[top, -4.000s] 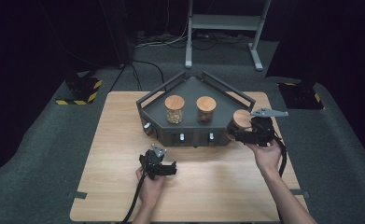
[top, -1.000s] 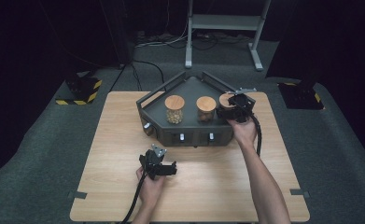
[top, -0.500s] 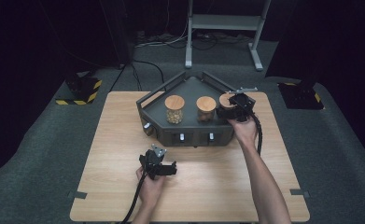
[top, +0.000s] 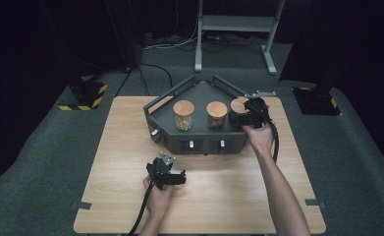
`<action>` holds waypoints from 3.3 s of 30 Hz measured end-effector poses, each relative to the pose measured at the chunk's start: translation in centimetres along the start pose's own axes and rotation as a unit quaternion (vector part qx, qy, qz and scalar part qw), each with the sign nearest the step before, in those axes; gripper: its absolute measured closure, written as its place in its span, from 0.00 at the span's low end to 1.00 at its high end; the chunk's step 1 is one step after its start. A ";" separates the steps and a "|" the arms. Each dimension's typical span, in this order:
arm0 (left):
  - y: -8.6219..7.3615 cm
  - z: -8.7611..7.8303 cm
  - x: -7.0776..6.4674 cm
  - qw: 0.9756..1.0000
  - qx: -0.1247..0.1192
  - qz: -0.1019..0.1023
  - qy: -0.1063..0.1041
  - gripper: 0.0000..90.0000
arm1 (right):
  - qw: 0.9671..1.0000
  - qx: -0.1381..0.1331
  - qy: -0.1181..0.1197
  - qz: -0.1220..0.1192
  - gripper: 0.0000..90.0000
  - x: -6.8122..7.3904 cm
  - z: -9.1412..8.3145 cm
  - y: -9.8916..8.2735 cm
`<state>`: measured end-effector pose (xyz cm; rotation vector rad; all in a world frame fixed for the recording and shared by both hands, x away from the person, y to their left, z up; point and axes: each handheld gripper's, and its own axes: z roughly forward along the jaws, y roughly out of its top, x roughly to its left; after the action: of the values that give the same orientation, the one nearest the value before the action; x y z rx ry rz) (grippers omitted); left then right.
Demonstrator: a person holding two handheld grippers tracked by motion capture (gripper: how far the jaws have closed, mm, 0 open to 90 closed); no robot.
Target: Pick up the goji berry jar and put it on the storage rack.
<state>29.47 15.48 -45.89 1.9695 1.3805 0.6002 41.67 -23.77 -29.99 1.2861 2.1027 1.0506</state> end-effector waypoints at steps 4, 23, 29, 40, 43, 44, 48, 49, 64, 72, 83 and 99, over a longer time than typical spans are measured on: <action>0.0 0.0 0.0 1.000 0.000 0.000 0.000 0.02 | 1.000 -0.004 0.006 0.002 0.15 -0.2 -0.5 -0.2; 0.0 0.0 0.0 1.000 0.000 0.000 0.000 0.02 | 0.999 -0.023 0.023 0.007 0.14 -0.5 -2.6 -1.5; 0.0 0.0 0.0 1.000 0.000 0.000 0.000 0.02 | 0.999 -0.029 0.030 0.009 0.12 -0.6 -3.1 -1.7; 0.0 0.0 0.0 1.000 0.000 0.000 0.000 0.02 | 0.998 -0.047 0.036 0.030 0.12 -1.2 -3.9 -2.9; 0.0 0.0 0.0 1.000 0.000 0.000 0.000 0.02 | 0.998 -0.048 0.036 0.029 0.12 -1.2 -4.2 -3.0; 0.0 0.0 0.0 1.000 0.000 0.000 0.000 0.02 | 0.998 -0.048 0.035 0.029 0.11 -1.2 -4.3 -3.0; 0.0 0.0 0.0 1.000 0.000 0.001 0.000 0.02 | 0.998 -0.047 0.034 0.032 0.11 -1.4 -4.6 -3.2; 0.0 0.0 0.0 1.000 0.000 0.001 0.000 0.02 | 0.998 -0.047 0.033 0.030 0.11 -1.5 -4.6 -3.3; 0.0 0.0 0.0 1.000 0.000 0.000 0.000 0.02 | 0.997 -0.049 0.040 0.035 0.11 -2.2 -5.6 -4.6; 0.0 0.0 0.0 1.000 0.000 0.000 0.000 0.02 | 0.997 -0.051 0.040 0.036 0.11 -2.6 -6.2 -5.3; 0.0 0.0 0.0 1.000 0.000 0.000 0.000 0.02 | 0.997 -0.048 0.036 0.038 0.11 -3.1 -6.6 -6.5; 0.0 0.0 0.0 1.000 0.000 0.000 0.000 0.02 | 0.998 -0.052 0.032 0.029 0.10 -3.4 -7.6 -7.8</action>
<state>29.48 15.48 -45.89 1.9702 1.3801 0.6001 33.70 -31.73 -31.64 1.2870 2.0391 1.2238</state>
